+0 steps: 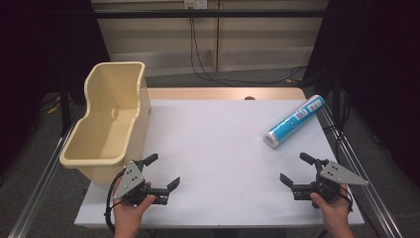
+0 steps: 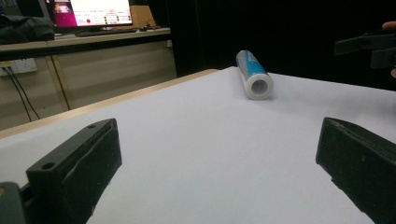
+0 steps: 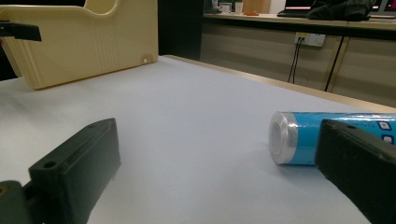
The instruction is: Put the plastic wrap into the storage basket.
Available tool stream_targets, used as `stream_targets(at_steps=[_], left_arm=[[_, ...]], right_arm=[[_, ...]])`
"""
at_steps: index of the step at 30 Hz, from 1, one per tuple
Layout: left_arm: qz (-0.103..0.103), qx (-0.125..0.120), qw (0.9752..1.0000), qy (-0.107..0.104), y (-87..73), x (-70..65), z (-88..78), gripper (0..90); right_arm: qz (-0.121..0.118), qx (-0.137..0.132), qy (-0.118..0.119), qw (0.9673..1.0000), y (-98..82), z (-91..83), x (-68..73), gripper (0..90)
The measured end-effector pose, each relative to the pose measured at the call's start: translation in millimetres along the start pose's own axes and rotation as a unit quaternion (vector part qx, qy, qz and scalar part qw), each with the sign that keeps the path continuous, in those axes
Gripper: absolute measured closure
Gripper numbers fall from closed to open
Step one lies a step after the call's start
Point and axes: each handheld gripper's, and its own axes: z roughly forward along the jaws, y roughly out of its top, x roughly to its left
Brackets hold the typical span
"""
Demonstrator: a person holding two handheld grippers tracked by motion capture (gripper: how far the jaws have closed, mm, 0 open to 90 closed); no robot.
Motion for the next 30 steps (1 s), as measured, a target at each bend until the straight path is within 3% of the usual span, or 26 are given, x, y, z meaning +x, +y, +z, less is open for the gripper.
stream_targets(at_steps=[8,13,16,23,28,30], left_arm=[[-0.004,-0.001,1.0000,-0.007,2.6,-6.2,13.4,0.0],[-0.002,-0.001,0.9998,-0.021,7.2,-12.4,30.7,0.0],[-0.012,0.002,0.9993,-0.036,8.9,-18.9,46.0,0.0],[-0.008,0.002,0.9987,-0.050,17.2,-32.0,86.3,0.0],[-0.008,0.015,0.9984,-0.053,18.0,-41.1,125.0,0.0],[-0.011,0.017,0.9985,-0.052,18.2,-42.4,131.2,0.0]], right_arm=[[-0.001,0.000,0.000,1.0000,-0.5,-0.6,1.0,0.0],[0.001,-0.002,-0.001,1.0000,-0.6,-1.5,0.4,0.0],[0.001,-0.001,-0.001,1.0000,-0.9,-1.8,-0.2,0.0],[0.001,-0.003,0.001,1.0000,-1.0,-2.7,0.3,0.0],[0.001,-0.001,0.002,1.0000,-1.5,-2.0,1.0,0.2],[0.001,0.000,0.002,1.0000,-1.5,-1.8,1.2,0.2]])
